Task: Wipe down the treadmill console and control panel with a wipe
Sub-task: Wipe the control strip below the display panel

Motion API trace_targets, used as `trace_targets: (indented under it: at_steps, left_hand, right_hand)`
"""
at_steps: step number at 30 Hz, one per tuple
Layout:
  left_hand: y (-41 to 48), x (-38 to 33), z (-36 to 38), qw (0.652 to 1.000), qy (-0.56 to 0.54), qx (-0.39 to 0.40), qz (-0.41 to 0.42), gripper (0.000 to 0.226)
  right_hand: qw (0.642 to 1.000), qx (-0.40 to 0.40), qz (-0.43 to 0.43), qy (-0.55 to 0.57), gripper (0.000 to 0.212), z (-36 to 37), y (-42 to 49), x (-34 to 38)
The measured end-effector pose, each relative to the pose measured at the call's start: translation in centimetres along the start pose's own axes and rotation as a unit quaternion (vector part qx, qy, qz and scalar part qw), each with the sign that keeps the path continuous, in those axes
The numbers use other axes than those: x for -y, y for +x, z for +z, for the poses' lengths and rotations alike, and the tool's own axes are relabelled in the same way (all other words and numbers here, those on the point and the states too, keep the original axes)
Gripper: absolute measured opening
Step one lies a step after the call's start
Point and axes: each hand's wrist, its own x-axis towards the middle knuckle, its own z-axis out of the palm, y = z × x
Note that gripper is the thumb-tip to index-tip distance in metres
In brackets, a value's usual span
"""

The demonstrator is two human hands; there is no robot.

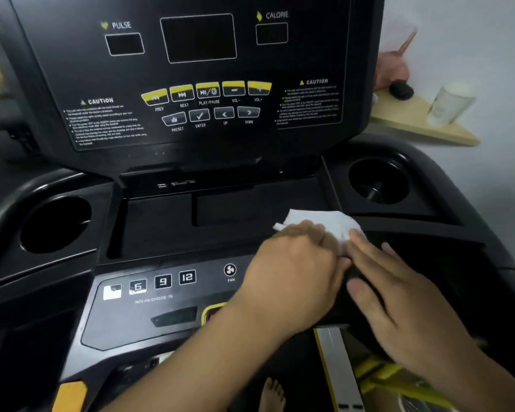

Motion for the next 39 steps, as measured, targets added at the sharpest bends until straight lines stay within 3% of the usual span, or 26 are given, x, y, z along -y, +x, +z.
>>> trace_targets:
  at_steps: [3,7,11,15,22,28,33,39]
  left_hand:
    - [-2.7,-0.3,0.2,0.999,0.014,0.017,0.029,0.029]
    - [-2.3,0.7,1.2,0.996,0.089,-0.009,0.019,0.023]
    - [-3.7,1.4,1.6,0.995,0.099,-0.002,0.007,0.05]
    - [-7.8,1.7,2.9,0.998,0.06,0.026,-0.003,0.062]
    - [-3.0,1.4,2.5,0.993,0.108,0.045,0.032,0.062]
    - [-5.3,0.8,4.1,0.998,0.057,0.006,0.035,0.067]
    - [-2.1,0.3,3.5,0.997,0.077,-0.01,0.018,0.062]
    - [-6.3,-0.8,4.0,0.998,0.044,-0.041,-0.013,0.06]
  right_hand:
    - [0.998,-0.053,-0.03,0.005,0.065,0.9,-1.6,0.6]
    - [0.998,-0.055,-0.006,0.002,0.06,1.5,1.3,2.1]
    - [0.998,-0.038,-0.026,-0.032,0.059,2.6,1.4,4.2]
    - [0.995,-0.049,-0.062,-0.067,0.056,3.1,-2.4,4.1]
    - [0.991,-0.075,0.009,-0.11,0.064,2.1,2.0,3.2]
    - [0.994,-0.074,-0.039,-0.076,0.056,2.7,-1.1,1.6]
    - [0.994,-0.084,-0.012,-0.063,0.064,1.8,2.5,1.7]
    - [0.994,-0.054,-0.077,-0.063,0.06,2.6,-1.5,1.4]
